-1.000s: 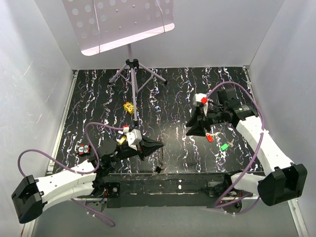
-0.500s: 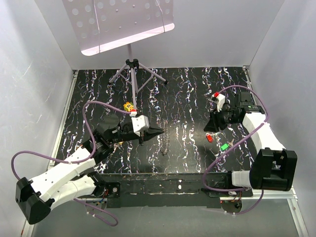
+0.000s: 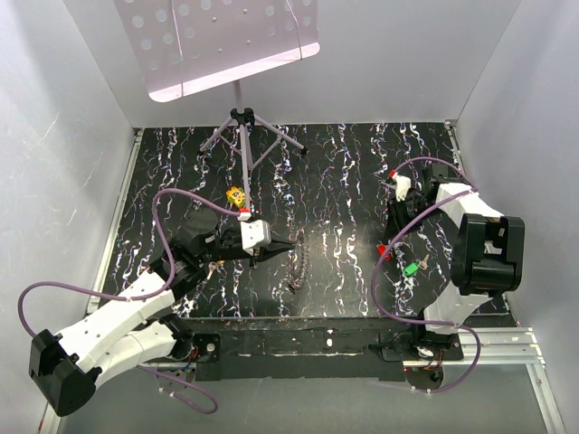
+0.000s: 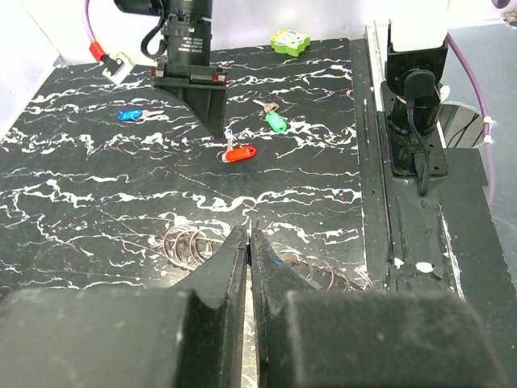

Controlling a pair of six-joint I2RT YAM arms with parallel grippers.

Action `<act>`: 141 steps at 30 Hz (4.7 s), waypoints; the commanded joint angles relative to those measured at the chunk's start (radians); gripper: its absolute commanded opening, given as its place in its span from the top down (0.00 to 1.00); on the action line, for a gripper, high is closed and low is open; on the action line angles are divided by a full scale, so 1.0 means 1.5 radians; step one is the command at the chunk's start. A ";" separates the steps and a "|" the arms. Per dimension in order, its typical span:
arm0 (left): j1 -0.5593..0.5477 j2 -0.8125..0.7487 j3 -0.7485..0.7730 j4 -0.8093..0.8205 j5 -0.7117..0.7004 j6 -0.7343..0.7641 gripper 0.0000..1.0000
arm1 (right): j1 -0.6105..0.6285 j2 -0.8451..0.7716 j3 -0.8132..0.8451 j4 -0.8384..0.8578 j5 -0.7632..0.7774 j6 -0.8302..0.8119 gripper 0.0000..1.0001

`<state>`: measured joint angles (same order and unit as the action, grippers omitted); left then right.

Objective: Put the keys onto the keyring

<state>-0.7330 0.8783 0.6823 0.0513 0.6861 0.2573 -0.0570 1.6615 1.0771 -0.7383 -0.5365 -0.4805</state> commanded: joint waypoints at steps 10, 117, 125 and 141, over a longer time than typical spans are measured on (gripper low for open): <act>0.003 -0.012 0.009 -0.014 0.021 0.030 1.00 | 0.024 0.072 0.064 -0.021 0.004 0.005 0.66; 0.019 0.041 0.000 0.323 0.024 -0.007 1.00 | 0.403 -0.272 0.286 -0.114 -0.326 -0.009 0.99; 0.012 0.051 -0.001 0.324 0.024 -0.014 1.00 | 0.423 -0.253 0.307 -0.097 -0.253 -0.012 0.99; -0.005 0.060 0.002 0.310 -0.018 -0.030 1.00 | 0.457 -0.236 0.350 -0.095 -0.234 -0.020 0.99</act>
<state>-0.7353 0.9756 0.6796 0.5011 0.7074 0.2192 0.6224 1.3174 1.5581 -0.9066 -0.8845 -0.5148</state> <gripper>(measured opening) 0.018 0.022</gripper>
